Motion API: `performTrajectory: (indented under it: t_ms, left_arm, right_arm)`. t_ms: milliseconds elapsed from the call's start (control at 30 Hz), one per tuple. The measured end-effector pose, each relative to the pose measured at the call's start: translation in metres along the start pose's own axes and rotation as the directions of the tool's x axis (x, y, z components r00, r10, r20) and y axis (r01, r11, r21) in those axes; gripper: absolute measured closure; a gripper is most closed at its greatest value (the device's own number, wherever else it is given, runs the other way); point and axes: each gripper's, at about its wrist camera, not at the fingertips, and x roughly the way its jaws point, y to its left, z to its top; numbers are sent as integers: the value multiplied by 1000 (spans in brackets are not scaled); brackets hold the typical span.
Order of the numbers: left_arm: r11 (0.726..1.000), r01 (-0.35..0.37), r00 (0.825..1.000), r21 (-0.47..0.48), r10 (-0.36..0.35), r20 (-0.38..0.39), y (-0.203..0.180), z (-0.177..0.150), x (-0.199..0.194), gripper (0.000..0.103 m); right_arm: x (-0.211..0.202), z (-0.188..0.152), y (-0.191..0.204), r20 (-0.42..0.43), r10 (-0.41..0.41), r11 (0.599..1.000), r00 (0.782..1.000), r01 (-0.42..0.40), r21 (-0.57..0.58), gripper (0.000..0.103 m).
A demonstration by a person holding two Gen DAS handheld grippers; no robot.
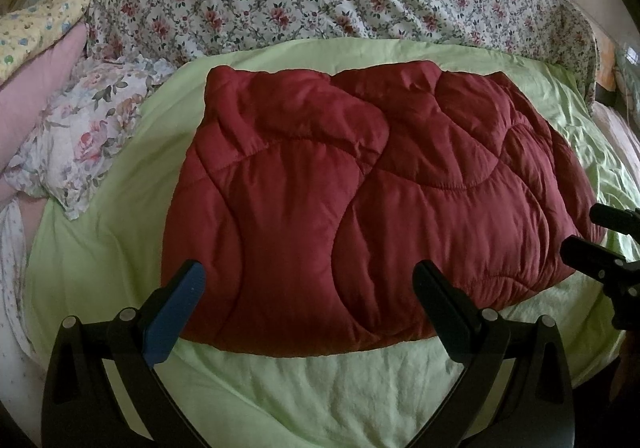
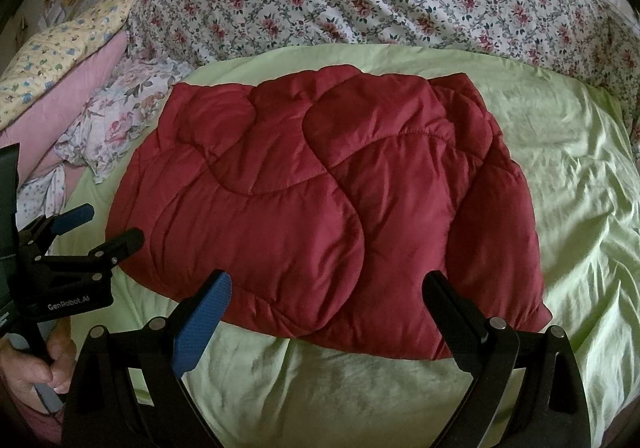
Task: Fold large clothes
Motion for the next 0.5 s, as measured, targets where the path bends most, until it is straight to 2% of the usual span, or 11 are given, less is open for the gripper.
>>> performTrajectory:
  t_ms: [500]
  left_arm:
    - [1000,2,1000,3,-2,16,-1,3,-3,0]
  right_arm:
    - [-1,2,2,2,4,1000,1000,-4,-2,6]
